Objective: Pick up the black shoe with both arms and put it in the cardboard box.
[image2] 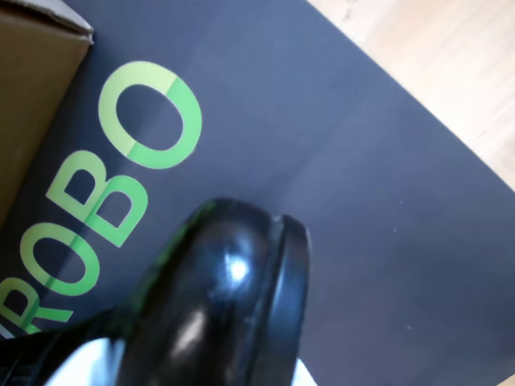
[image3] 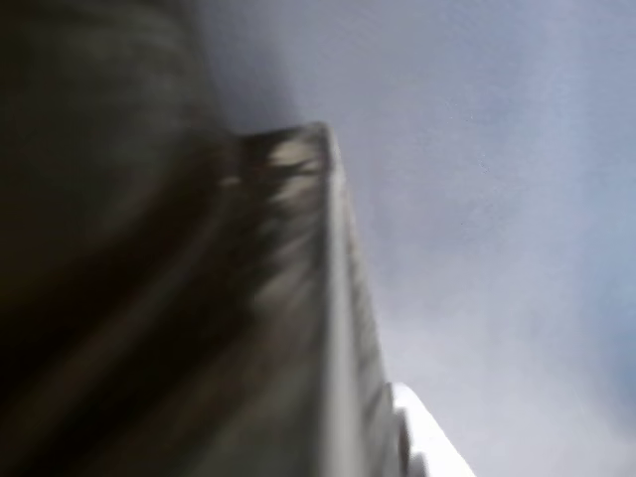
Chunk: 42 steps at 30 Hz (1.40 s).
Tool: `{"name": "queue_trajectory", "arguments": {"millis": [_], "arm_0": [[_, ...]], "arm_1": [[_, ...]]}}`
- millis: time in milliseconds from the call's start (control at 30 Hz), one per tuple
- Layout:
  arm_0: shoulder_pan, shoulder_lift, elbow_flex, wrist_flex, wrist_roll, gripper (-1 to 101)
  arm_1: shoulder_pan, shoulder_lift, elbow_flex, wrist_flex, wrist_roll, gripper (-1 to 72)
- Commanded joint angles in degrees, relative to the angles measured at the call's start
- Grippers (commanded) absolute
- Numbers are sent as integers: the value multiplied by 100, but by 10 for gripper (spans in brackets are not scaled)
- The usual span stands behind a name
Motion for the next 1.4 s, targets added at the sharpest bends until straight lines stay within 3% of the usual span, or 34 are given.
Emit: {"name": "queue_trajectory", "arguments": {"millis": [0, 233, 467, 667, 1100, 1367], "arm_0": [[114, 325, -255, 0, 123, 246], [114, 853, -255, 114, 334, 34], [44, 1916, -299, 105, 624, 0], [-299, 2856, -439, -158, 1055, -1], [-1503, 3287, -396, -1969, 1301, -1], [-2074, 2109, -396, -3700, 1354, -1]], "arm_1": [[-35, 176, -246, 62, -97, 0], [-9, 475, -756, 562, -97, 0], [202, 800, -1679, 1213, -141, -1], [246, 1028, -2224, 1380, -132, -1], [712, 1661, -2276, 193, 378, -1], [1187, 1582, -1793, -1222, 448, -1]]}}
